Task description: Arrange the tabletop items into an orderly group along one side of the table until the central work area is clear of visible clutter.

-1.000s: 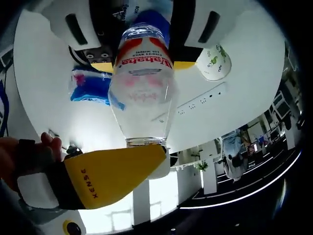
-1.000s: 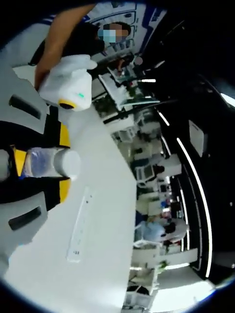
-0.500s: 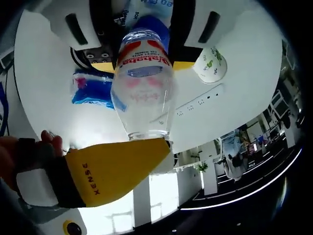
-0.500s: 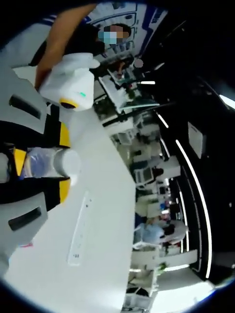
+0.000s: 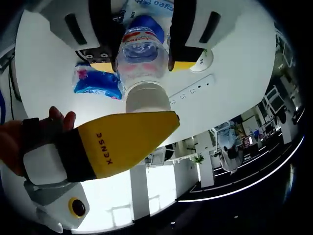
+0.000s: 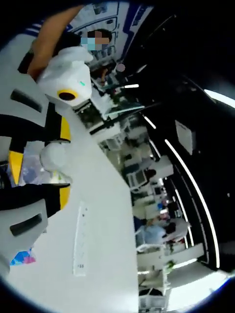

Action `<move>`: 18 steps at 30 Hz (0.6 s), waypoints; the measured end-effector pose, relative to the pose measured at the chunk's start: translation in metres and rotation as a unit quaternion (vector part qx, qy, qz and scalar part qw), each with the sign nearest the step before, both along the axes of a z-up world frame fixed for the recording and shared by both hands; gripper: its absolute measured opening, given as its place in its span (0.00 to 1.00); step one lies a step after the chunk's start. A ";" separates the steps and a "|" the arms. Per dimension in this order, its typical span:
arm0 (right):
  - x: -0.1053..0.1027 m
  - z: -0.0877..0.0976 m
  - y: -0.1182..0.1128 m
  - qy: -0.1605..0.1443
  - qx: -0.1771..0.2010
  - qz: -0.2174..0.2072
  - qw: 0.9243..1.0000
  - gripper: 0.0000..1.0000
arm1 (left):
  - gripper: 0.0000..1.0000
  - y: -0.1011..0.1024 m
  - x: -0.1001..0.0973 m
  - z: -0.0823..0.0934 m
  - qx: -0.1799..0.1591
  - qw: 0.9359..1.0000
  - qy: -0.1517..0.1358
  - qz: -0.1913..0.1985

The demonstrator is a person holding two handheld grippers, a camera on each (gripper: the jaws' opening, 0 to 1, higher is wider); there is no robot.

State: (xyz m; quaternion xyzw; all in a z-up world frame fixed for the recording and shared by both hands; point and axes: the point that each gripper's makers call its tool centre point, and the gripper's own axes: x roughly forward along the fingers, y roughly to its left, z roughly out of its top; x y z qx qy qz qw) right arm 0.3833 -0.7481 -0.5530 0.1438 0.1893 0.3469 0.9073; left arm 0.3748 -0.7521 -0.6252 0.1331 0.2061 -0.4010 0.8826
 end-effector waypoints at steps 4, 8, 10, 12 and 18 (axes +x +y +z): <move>0.003 0.004 -0.022 -0.008 0.006 -0.027 1.000 0.30 | 0.40 -0.002 0.002 0.013 -0.003 1.000 -0.009 0.006; 0.000 -0.004 -0.041 0.004 0.010 -0.042 0.999 0.30 | 0.37 -0.006 0.006 0.031 -0.009 1.000 -0.024 0.013; -0.002 -0.007 -0.045 0.006 0.008 -0.045 0.999 0.29 | 0.34 -0.009 0.010 0.037 -0.018 0.999 -0.023 0.018; -0.005 -0.011 -0.050 0.009 0.006 -0.049 0.999 0.29 | 0.31 -0.011 0.011 0.039 -0.022 0.999 -0.019 0.023; -0.012 -0.024 -0.058 0.022 0.003 -0.053 0.998 0.29 | 0.24 -0.015 0.011 0.043 -0.020 0.999 -0.022 0.024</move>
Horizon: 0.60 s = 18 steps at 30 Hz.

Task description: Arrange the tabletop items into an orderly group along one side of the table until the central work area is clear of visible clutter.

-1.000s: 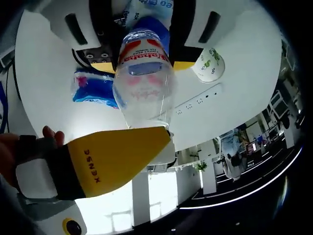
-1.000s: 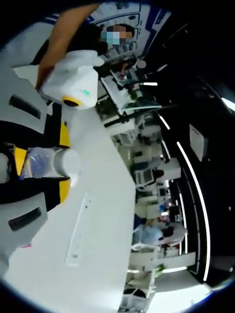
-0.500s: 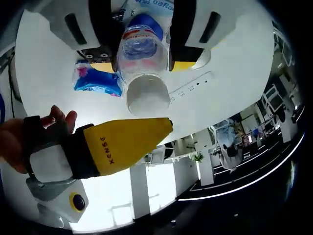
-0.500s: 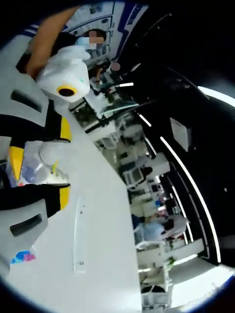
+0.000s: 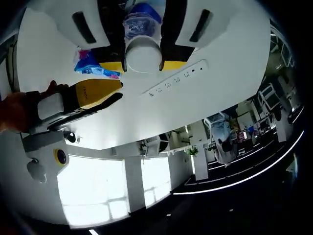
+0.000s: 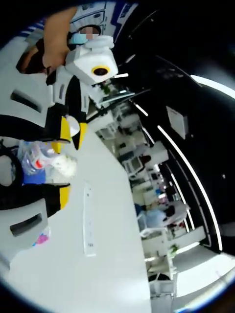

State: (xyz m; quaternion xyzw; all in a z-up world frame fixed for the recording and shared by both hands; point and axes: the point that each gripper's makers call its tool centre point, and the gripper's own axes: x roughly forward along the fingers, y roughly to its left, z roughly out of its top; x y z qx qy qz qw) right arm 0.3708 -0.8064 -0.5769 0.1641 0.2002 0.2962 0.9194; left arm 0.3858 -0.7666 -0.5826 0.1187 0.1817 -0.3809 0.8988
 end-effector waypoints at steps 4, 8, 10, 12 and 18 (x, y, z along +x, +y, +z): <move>-0.003 -0.006 -0.002 0.006 0.003 -0.002 1.000 0.29 | 0.24 0.001 0.000 0.000 -0.002 1.000 0.004 0.002; -0.009 -0.011 -0.001 0.012 0.003 0.001 1.000 0.29 | 0.23 0.001 -0.002 0.000 -0.003 1.000 0.005 0.001; -0.012 -0.012 0.000 0.011 0.003 0.003 1.000 0.29 | 0.23 0.000 -0.004 0.001 -0.004 1.000 0.006 0.000; -0.015 -0.013 0.000 0.008 -0.002 0.009 1.000 0.31 | 0.23 0.000 -0.004 0.001 -0.004 1.000 0.004 -0.001; -0.025 -0.010 0.002 -0.008 -0.007 0.030 0.999 0.41 | 0.22 -0.001 -0.005 0.001 -0.004 1.000 0.006 -0.011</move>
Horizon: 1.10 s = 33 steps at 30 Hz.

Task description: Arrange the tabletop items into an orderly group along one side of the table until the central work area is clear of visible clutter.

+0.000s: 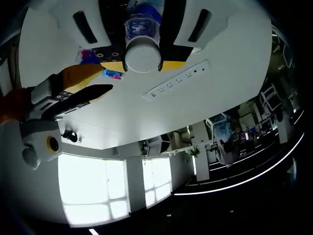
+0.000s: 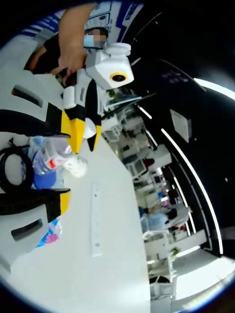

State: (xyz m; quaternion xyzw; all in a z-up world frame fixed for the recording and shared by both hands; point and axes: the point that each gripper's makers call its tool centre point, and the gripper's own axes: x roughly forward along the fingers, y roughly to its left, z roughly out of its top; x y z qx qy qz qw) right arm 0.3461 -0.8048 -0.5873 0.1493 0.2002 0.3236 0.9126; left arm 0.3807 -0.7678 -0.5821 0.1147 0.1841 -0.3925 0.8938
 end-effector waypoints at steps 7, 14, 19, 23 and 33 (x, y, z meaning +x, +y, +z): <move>-0.008 -0.008 0.008 -0.005 -0.020 0.036 0.999 0.48 | 0.22 -0.004 -0.002 -0.001 0.006 0.999 0.006 -0.033; -0.014 -0.010 0.011 -0.007 -0.025 0.053 0.998 0.49 | 0.21 -0.006 -0.004 0.000 0.007 0.998 0.005 -0.067; -0.020 -0.012 0.017 -0.021 -0.049 0.080 0.995 0.50 | 0.21 -0.005 -0.006 0.010 -0.006 0.997 0.003 -0.083; -0.023 -0.010 0.021 -0.026 -0.052 0.090 0.994 0.50 | 0.21 -0.006 -0.014 0.021 -0.016 0.995 0.004 -0.099; -0.038 -0.007 0.039 -0.040 -0.062 0.120 0.990 0.53 | 0.21 -0.001 -0.041 0.035 -0.016 0.990 0.007 -0.137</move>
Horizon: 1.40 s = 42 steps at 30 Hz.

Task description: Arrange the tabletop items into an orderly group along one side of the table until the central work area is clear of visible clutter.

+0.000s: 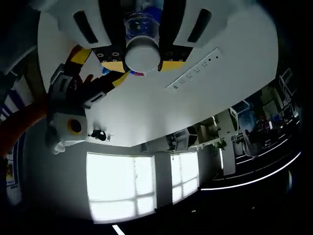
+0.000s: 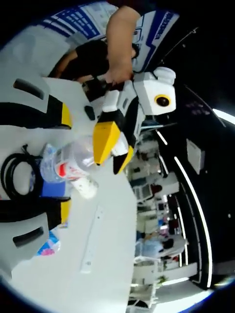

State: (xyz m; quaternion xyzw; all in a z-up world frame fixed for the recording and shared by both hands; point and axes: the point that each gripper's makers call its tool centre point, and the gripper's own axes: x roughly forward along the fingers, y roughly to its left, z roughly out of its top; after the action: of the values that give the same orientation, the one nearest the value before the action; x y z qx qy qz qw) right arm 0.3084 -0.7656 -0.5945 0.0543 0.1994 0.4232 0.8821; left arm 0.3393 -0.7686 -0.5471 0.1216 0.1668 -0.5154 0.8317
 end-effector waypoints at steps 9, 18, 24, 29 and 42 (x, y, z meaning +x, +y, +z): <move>-0.021 0.002 0.020 -0.015 -0.006 0.025 1.000 0.56 | 0.21 0.022 -0.020 0.015 -0.011 1.000 -0.004 -0.021; -0.037 0.004 0.025 -0.019 -0.004 0.036 0.999 0.58 | 0.21 0.044 -0.030 0.016 -0.009 1.000 -0.003 -0.021; -0.048 0.010 0.018 -0.036 -0.012 0.040 0.998 0.63 | 0.22 0.052 -0.031 0.014 0.000 1.000 -0.007 -0.017; -0.055 0.013 0.012 -0.050 -0.021 0.038 0.998 0.72 | 0.22 0.052 -0.034 0.016 -0.003 1.000 -0.011 -0.022; -0.069 0.012 0.003 -0.061 -0.046 0.020 0.997 0.82 | 0.22 0.063 -0.037 0.015 -0.010 0.999 -0.009 -0.035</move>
State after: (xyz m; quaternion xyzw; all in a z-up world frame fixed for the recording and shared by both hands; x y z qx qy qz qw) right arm 0.2391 -0.7628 -0.5823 -0.0159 0.1650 0.4335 0.8858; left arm 0.3025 -0.7056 -0.5324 0.1237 0.1496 -0.5448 0.8158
